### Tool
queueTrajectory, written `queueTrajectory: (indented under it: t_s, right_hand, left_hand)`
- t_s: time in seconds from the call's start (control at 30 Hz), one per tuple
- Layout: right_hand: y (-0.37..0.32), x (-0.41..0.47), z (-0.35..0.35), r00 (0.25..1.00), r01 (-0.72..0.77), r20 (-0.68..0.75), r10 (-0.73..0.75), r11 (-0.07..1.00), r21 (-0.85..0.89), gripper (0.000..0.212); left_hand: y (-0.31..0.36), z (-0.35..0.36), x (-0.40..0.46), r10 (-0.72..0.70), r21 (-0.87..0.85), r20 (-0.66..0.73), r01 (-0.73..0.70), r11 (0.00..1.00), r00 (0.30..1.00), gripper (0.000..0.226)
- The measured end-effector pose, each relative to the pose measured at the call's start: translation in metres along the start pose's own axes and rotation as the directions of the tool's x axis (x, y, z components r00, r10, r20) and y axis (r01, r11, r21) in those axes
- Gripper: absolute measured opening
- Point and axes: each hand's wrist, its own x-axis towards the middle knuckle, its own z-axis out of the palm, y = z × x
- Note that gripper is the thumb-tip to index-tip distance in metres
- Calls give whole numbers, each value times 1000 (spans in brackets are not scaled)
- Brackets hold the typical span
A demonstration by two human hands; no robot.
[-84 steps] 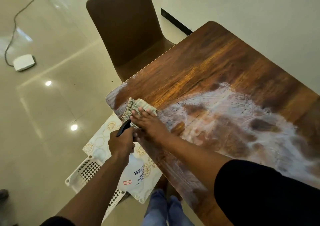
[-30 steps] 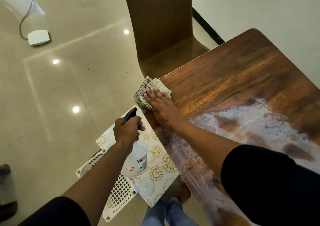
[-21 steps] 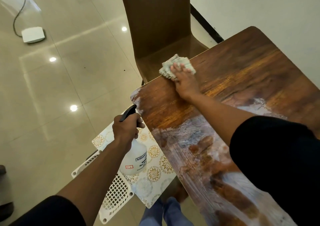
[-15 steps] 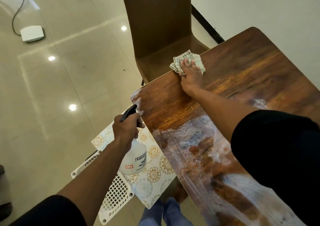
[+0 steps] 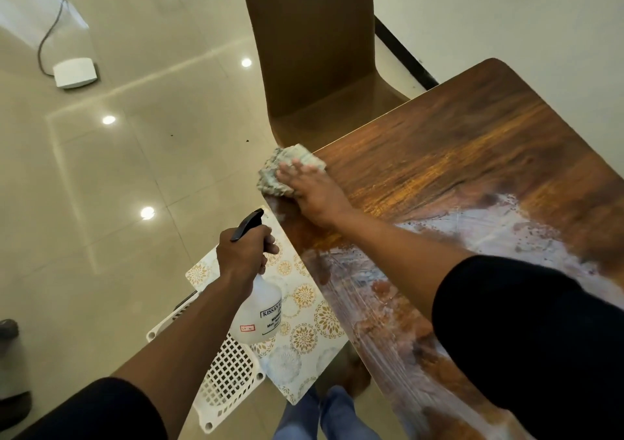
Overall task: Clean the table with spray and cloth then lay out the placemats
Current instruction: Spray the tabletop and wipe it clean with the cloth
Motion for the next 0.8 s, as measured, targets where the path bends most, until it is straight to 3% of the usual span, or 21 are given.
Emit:
queueTrajectory:
  t_s: [0.13, 0.23, 0.37, 0.57, 0.8]
  right_hand:
    - [48, 7, -21, 933, -331, -109, 343, 937, 117, 61]
    - [64, 8, -29, 901, -403, -117, 419, 905, 137, 59]
    - [27, 11, -15, 860, -474, -169, 481, 876, 82, 61]
    - [-50, -6, 36, 986, -122, -109, 123, 992, 15, 56]
    - [-54, -31, 51, 992, 121, -35, -121, 993, -8, 61]
  left_hand:
    - [-2, -5, -9, 17, -42, 6, -17, 999, 1000, 37]
    - [-3, -11, -10, 16, -52, 3, -16, 999, 1000, 30]
    - [-9, -17, -9, 9, -36, 6, -9, 999, 1000, 19]
    - [-18, -23, -17, -9, -57, 3, 9, 998, 1000, 22]
    - [-20, -23, -26, -13, 8, 6, 13, 1000, 1000, 21]
